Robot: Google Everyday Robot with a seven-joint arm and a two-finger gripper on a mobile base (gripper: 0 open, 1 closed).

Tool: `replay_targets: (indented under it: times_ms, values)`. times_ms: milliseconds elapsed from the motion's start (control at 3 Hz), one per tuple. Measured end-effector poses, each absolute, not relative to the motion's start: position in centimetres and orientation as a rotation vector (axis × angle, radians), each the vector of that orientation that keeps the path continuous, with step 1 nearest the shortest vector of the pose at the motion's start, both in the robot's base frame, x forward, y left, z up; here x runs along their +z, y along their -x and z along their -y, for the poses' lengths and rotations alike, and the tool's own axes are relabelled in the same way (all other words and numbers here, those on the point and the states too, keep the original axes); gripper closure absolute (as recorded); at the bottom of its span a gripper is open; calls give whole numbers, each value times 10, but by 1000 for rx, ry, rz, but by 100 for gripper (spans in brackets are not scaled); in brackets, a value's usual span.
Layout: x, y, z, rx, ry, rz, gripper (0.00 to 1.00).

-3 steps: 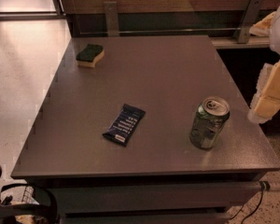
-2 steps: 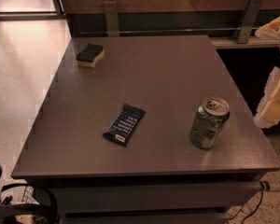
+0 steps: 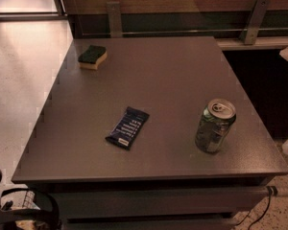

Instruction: Move green can near sponge

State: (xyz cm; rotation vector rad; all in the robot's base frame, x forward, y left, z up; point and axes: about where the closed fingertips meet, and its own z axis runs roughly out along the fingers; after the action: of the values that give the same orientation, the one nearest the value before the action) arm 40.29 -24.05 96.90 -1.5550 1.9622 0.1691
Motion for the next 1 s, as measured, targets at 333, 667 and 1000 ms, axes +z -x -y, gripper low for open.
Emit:
replay_targets:
  times_ms: [333,667,1000]
  values:
    - [948,-393,238,287,1483,-1841,0]
    - [930,-389,230,410,1378,-1700,0]
    - [928,-391,215,550,1257,-1569,0]
